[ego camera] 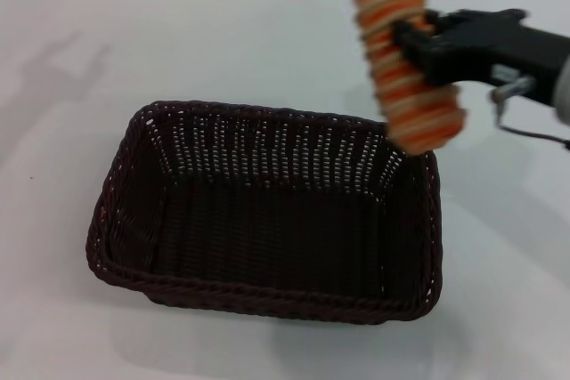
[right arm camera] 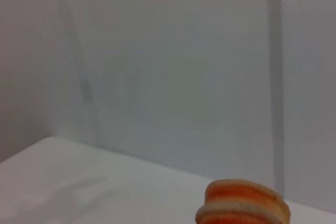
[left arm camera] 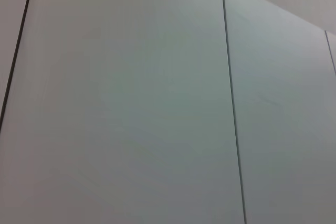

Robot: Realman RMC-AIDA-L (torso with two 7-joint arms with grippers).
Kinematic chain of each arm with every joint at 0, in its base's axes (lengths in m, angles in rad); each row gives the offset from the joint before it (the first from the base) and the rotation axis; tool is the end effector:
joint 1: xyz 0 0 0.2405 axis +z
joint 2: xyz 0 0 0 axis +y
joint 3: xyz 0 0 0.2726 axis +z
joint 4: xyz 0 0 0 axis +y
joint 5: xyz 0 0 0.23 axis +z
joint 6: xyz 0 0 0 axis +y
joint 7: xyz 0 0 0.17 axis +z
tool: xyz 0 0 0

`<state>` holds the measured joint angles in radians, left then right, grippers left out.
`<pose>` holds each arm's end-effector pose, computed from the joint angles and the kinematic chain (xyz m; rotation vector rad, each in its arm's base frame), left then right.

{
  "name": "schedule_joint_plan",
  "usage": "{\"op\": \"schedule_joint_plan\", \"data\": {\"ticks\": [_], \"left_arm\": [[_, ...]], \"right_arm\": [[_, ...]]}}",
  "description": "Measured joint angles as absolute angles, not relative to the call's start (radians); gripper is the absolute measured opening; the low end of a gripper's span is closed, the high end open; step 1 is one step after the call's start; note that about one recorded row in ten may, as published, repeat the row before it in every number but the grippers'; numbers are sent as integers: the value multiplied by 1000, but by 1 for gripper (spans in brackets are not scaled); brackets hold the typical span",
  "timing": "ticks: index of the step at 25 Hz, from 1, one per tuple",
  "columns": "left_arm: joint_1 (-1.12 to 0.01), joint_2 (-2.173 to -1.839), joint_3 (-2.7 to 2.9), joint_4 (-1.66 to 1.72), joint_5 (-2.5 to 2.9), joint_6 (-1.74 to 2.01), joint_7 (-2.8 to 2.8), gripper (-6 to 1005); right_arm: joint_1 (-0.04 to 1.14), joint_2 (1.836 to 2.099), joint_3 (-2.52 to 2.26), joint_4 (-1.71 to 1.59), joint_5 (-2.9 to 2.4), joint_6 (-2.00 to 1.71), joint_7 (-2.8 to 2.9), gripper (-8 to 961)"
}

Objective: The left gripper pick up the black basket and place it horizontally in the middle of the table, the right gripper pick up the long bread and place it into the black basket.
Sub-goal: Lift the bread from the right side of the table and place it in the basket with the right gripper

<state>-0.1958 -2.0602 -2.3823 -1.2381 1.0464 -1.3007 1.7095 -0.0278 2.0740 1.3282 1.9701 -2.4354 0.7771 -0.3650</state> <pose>-0.2393 0.3538 0.2041 -1.7738 -0.2230 -1.1891 0.1237 0.3264 -0.0067 -2.2356 0.7384 0.4640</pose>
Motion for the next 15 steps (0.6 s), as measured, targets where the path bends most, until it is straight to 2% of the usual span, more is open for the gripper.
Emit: {"op": "schedule_joint_plan", "data": {"ticks": [4,7,15], "left_arm": [[-203,-2060,-2394,-1239,1047,-1301,1713,528],[-204,-2060,-2397,-1242,1042,-1301,1713,529],[-204,-2060,-2416,-1238,1037,-1312,1714,529]], "right_arm": [[37,2074,1266,1920,-2425,793,-365,231],[100,2073,1226,1865,-2398,817,-367,221],[161,2076,1207,1806,-2376,866,-369,194]]}}
